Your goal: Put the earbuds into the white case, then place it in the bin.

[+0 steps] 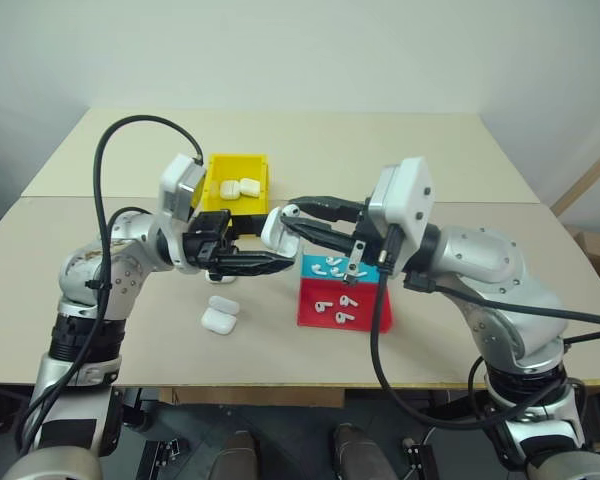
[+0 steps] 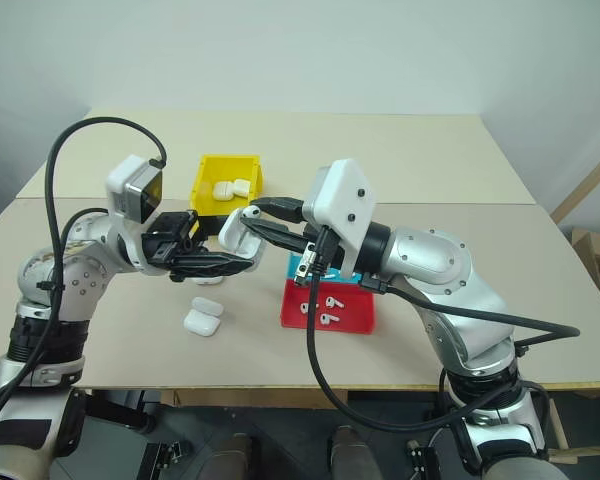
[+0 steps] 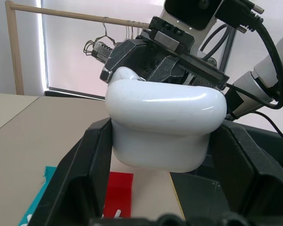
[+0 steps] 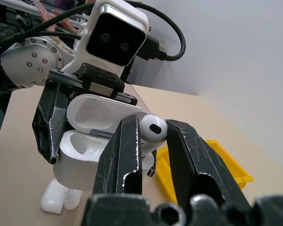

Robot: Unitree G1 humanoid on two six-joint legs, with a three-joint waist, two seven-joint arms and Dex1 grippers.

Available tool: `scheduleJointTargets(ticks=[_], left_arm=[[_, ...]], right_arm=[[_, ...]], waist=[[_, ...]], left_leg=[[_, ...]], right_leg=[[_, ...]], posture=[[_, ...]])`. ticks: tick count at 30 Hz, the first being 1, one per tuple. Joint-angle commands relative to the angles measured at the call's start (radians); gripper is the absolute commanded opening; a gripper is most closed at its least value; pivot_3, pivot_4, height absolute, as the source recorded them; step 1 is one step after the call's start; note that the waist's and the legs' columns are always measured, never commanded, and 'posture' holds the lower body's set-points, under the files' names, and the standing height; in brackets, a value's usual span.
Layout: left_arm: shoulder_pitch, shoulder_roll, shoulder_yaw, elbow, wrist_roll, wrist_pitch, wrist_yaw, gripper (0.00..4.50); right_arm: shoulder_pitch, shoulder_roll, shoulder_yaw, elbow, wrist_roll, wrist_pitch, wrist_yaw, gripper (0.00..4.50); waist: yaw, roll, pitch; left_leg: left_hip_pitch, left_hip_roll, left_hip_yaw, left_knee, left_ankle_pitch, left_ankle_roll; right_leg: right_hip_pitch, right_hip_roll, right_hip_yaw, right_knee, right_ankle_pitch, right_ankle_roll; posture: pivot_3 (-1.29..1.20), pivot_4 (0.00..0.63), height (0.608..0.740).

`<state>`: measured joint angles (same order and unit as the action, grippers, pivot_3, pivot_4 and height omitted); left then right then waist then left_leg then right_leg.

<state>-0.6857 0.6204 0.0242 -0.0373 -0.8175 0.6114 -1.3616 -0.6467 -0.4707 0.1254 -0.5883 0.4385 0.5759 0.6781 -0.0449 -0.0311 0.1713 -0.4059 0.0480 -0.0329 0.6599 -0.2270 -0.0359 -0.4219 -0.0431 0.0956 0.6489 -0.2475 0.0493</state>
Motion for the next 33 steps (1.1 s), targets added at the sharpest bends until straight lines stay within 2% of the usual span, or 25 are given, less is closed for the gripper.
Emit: scheduleJointTargets(ticks=[1, 3, 14, 20, 23, 25, 27, 30, 32, 33], left_arm=[[-0.028, -0.004, 0.039, -0.024, -0.018, -0.014, 0.000, 2.80], [-0.026, -0.006, 0.039, -0.025, -0.017, -0.016, 0.002, 2.80], [-0.029, -0.016, 0.040, -0.015, -0.004, -0.022, -0.001, 2.80], [-0.027, -0.005, 0.048, -0.002, 0.009, -0.029, -0.005, 2.80], [-0.019, 0.013, 0.066, -0.003, 0.011, -0.027, -0.009, 2.80], [-0.007, 0.019, 0.076, -0.018, 0.006, -0.023, -0.006, 2.80], [0.009, 0.020, 0.084, -0.039, 0.000, -0.021, 0.004, 2.80], [0.034, 0.014, 0.099, -0.069, -0.005, -0.021, 0.030, 2.80], [0.049, 0.013, 0.107, -0.087, -0.011, -0.017, 0.042, 2.80], [0.063, 0.014, 0.112, -0.103, -0.016, -0.014, 0.050, 2.80]], right_arm=[[0.015, -0.025, 0.006, -0.010, -0.015, -0.029, 0.023, 0.61], [0.018, -0.031, 0.007, -0.014, -0.003, -0.034, 0.036, 0.61], [0.008, -0.040, -0.002, -0.015, 0.010, -0.031, 0.048, 4.42], [-0.023, -0.074, -0.128, 0.006, 0.149, 0.025, 0.079, 4.47], [-0.094, -0.183, -0.173, 0.129, 0.184, 0.052, 0.187, 4.47], [-0.172, -0.284, -0.116, 0.263, 0.139, 0.060, 0.300, 4.47], [-0.250, -0.358, 0.017, 0.425, -0.011, -0.039, 0.416, 4.47], [-0.360, -0.363, 0.159, 0.643, -0.171, -0.186, 0.543, 3.91], [-0.416, -0.330, 0.211, 0.770, -0.241, -0.289, 0.605, 3.30], [-0.452, -0.300, 0.247, 0.855, -0.282, -0.354, 0.640, 3.30]], waist=[[0.000, 0.000, 0.000], [0.000, 0.000, 0.000], [0.001, 0.000, 0.000], [0.001, 0.000, 0.000], [0.001, 0.000, 0.000], [0.001, 0.000, 0.000], [-0.002, 0.000, 0.000], [-0.010, 0.000, 0.000], [-0.010, 0.001, 0.001], [-0.013, 0.001, 0.001]], left_leg=[[0.000, 0.000, 0.000, 0.000, 0.000, 0.000], [0.000, 0.000, 0.000, 0.000, 0.000, 0.000], [0.000, 0.000, 0.000, 0.000, 0.000, 0.000], [0.000, 0.000, 0.000, 0.000, 0.000, 0.000], [0.000, 0.000, 0.000, 0.000, 0.000, 0.000], [0.000, 0.000, 0.000, 0.000, 0.000, 0.000], [0.001, 0.000, 0.000, 0.000, 0.000, 0.000], [0.002, 0.000, 0.002, -0.001, 0.000, 0.000], [0.001, 0.000, 0.002, -0.001, 0.000, 0.000], [0.001, 0.000, 0.002, -0.001, 0.000, 0.000]], right_leg=[[0.000, 0.000, 0.000, 0.000, 0.000, 0.000], [0.000, 0.000, 0.000, 0.000, 0.000, 0.000], [0.000, 0.000, 0.000, 0.000, 0.000, 0.000], [0.000, 0.000, 0.000, 0.000, 0.000, 0.000], [0.001, 0.000, 0.000, 0.000, 0.000, 0.000], [0.000, 0.000, 0.000, 0.000, 0.000, 0.000], [0.001, 0.000, 0.000, -0.001, 0.000, 0.000], [0.001, 0.000, 0.001, -0.001, 0.000, 0.000], [0.000, 0.000, 0.001, -0.001, 0.000, 0.000], [-0.001, 0.000, 0.001, -0.001, 0.000, 0.000]], posture=[[0.00, 0.150, 0.740], [0.00, 0.150, 0.740], [0.00, 0.150, 0.740], [0.00, 0.150, 0.740], [0.00, 0.150, 0.740], [0.00, 0.150, 0.740], [0.00, 0.150, 0.740], [0.00, 0.150, 0.740], [0.00, 0.150, 0.740], [0.00, 0.150, 0.740]])
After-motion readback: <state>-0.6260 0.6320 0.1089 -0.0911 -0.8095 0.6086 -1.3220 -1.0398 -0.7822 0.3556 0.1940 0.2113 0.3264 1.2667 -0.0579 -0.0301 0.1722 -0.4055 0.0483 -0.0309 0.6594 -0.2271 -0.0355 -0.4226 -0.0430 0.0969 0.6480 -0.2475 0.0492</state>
